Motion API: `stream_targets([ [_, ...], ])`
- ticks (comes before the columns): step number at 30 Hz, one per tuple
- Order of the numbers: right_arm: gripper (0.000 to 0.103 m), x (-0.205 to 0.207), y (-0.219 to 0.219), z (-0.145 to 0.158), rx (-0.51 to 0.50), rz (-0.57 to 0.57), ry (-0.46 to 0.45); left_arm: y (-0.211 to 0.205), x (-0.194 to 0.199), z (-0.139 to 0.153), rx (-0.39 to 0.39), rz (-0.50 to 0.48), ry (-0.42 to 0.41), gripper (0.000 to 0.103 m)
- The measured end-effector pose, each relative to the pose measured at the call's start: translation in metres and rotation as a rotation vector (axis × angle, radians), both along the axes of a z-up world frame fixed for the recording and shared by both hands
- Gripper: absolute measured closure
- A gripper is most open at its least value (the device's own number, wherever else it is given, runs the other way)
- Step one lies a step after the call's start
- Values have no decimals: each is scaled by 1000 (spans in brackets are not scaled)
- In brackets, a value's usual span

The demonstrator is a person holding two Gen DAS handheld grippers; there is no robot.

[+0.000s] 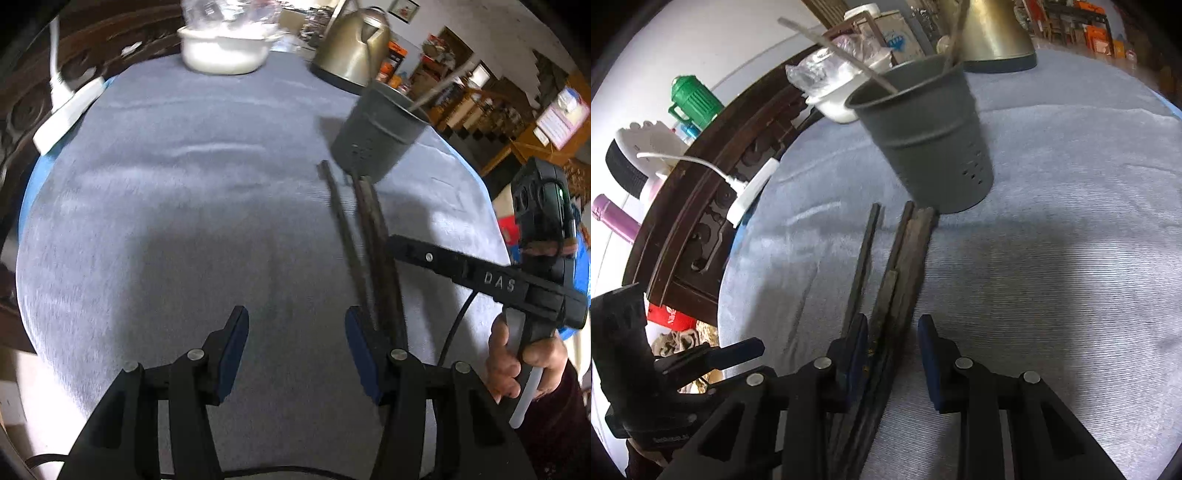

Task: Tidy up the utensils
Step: 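Return the right gripper to the remaining utensils and close on one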

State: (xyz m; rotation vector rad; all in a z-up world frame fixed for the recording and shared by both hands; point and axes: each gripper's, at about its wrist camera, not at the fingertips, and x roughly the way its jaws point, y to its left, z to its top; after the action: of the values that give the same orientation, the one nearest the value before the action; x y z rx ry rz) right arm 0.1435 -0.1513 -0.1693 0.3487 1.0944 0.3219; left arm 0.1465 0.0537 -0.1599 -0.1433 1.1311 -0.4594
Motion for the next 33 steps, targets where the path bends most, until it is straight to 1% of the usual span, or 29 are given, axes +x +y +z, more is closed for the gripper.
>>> stream_targets([
  [2, 72, 1, 7, -3, -45, 15, 12, 9, 1, 2, -21, 25, 8, 48],
  [4, 72, 0, 9, -3, -64, 18, 7, 13, 2, 4, -32, 34, 7, 48],
  [8, 73, -6, 4, 0, -112, 18, -6, 16, 3, 6, -38, 40, 4, 48],
  [9, 74, -8, 0, 0, -111, 14, -3, 16, 3, 6, -41, 39, 6, 48],
  [11, 74, -10, -8, 1, -94, -5, 1, 15, 3, 5, -38, 38, 7, 48],
  [13, 74, -13, -19, 4, -100, -35, -6, 14, 3, 4, -43, 35, 13, 48],
  [14, 74, -14, -25, 5, -108, -49, -10, 13, 3, 3, -48, 32, 18, 48],
  [15, 74, -14, -33, 4, -145, -75, -2, 9, 5, 2, -52, 28, 22, 48],
  [16, 75, -15, -41, 2, -161, -98, 7, 7, 5, 2, -56, 22, 23, 48],
  [17, 75, -16, -51, 1, -125, -115, 14, 5, 4, 3, -58, 17, 22, 48],
  [19, 74, -19, -70, 2, -18, -151, 19, 0, 3, 6, -67, 1, 20, 48],
  [20, 74, -21, -78, 4, 2, -170, 7, -4, 1, 8, -71, -12, 15, 48],
  [23, 74, -25, -94, 8, -2, -203, -8, -24, -3, 15, -62, -71, -5, 48],
  [25, 74, -26, -102, 8, 26, -215, -7, -38, -6, 15, -52, -104, -18, 48],
  [27, 74, -28, -109, 9, 49, -222, -10, -54, -8, 14, -27, -144, -27, 48],
  [28, 74, -29, -110, 9, 47, -223, -13, -60, -9, 13, -15, -155, -33, 49],
  [30, 74, -30, -109, 9, 46, -225, -17, -73, -11, 13, 6, -188, -43, 57],
  [32, 74, -30, -110, 7, 56, -230, -14, -83, -13, 14, -6, -228, -42, 70],
  [33, 74, -31, -113, 6, 66, -235, -11, -87, -11, 14, -15, -246, -44, 73],
])
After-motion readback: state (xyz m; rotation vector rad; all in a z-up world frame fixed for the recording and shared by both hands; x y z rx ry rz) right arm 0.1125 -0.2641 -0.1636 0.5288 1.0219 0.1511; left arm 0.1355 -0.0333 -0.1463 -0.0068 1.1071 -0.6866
